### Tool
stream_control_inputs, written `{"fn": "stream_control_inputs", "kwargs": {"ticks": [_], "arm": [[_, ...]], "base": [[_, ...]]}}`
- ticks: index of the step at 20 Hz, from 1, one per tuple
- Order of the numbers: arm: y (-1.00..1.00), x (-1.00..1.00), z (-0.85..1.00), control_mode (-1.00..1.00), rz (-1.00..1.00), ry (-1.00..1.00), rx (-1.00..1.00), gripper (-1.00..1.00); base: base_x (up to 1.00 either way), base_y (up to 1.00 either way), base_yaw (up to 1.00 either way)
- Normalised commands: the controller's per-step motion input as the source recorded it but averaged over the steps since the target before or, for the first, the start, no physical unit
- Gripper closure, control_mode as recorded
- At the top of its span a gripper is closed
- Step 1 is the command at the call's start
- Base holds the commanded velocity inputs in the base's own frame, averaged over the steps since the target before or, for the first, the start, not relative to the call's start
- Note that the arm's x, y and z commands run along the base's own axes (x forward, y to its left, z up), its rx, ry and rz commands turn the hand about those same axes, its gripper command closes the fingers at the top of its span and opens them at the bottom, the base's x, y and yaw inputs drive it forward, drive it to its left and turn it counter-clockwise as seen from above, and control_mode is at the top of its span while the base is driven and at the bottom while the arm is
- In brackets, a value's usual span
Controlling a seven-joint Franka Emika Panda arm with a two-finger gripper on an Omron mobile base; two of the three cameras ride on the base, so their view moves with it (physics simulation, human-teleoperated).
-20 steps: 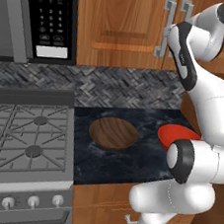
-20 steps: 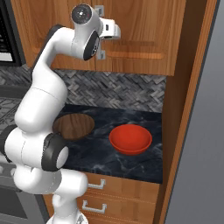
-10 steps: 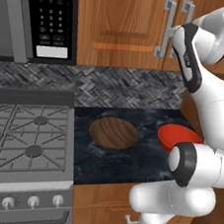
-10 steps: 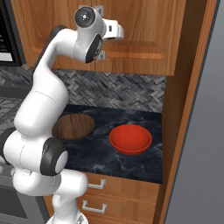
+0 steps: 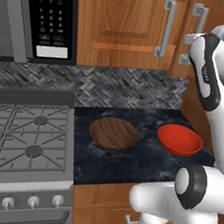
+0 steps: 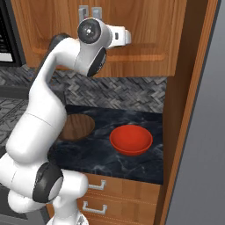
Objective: Open the cabinet. Pick the bowls from the counter and place them in the cabinet. Then close the cabinet.
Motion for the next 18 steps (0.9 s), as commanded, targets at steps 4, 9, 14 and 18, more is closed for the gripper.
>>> {"fn": "stream_control_inputs", "kwargs": {"ticks": [4,9,14,18], "arm": [[-1.0,-0.88,0.13,-1.0,-0.13,-0.29,0.0,1.0],[-0.87,-0.8,0.13,-1.0,-0.19,-0.22,0.0,1.0],[0.29,-0.65,0.0,-1.0,-0.2,-0.19,-0.03,1.0],[0.99,-0.99,0.0,-1.0,-0.18,-0.33,-0.05,1.0]], "base": [[0.0,0.0,0.0],[0.0,0.0,0.0],[0.0,0.0,0.0],[0.0,0.0,0.0]]}}
